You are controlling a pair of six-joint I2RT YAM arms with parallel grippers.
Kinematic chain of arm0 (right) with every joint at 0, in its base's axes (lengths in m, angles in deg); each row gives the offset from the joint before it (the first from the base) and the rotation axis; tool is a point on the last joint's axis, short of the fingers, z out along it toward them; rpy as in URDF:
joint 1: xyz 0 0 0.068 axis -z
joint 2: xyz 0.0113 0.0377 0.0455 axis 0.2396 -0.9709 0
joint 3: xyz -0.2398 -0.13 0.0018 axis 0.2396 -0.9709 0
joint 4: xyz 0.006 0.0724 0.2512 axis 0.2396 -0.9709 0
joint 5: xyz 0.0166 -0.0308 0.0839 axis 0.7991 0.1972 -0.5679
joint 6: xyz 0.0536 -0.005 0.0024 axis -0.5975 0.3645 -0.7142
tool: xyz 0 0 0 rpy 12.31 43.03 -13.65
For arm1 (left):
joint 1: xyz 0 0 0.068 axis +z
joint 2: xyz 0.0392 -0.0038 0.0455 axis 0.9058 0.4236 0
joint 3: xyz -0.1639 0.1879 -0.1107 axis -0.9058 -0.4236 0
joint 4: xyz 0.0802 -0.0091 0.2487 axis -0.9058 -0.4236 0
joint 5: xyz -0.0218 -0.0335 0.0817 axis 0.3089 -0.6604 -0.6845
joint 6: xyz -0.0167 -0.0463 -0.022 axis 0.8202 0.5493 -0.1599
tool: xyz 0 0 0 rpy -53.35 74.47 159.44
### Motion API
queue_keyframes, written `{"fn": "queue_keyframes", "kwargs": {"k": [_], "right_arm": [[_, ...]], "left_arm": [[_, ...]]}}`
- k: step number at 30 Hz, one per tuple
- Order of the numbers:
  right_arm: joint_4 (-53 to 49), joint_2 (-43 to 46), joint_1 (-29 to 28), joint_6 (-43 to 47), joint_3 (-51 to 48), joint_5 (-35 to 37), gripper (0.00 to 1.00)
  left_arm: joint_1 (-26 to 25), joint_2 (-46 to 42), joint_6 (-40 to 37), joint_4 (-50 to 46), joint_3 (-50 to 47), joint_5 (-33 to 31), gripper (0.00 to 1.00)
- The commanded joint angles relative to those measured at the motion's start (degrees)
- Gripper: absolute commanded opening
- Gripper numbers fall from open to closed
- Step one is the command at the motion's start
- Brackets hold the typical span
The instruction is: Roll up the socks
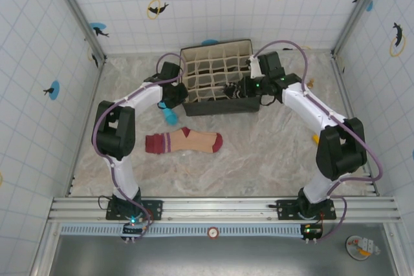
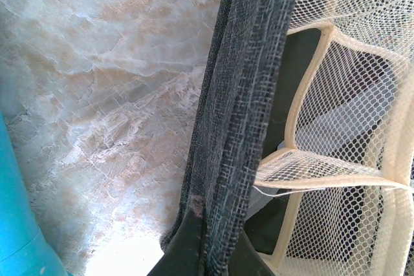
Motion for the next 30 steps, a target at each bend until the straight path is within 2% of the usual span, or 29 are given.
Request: {"fn": "queue_keyframes", "kwargs": {"k": [1,9,13,17,24,28,30], "right_arm": [[4.05,-0.52,-1.66,-2.47,2.22,-2.34,0.24],[13.90,-5.89,-3.26,-5.98,0.62,-0.84,0.21],[12.18,-10.17,-3.01,-5.38,2.47,0.98,0.18],[12.00,-11.59,-1.89,-4.71,-0.06,3.05,0.14],[15.24,-10.76,2.69,-5.86,-6.03,1.68,0.11],[16.24,-9.54,3.23,-5.01,-5.50,-0.51,0.15],[17.31,-9.26,3.64,-4.33,-4.71,-3.78,0.22]], "left_arm": [[-0.36,1.49,2.93,-2.16,1.03,1.23,0.00],[-1.44,2.03,4.32,-2.09,1.99,-0.55,0.00],[-1.42,2.66,4.70,-2.47,2.76,-1.05,0.00],[-1.47,3.27,4.63,-2.67,4.03,-1.61,0.00],[-1.32,7.52,1.96,-6.70,11.54,-3.78,0.00],[-1.23,10.58,0.32,-9.92,17.17,-4.92,0.00],[-1.24,11.51,-0.10,-10.93,19.24,-4.97,0.14]]}}
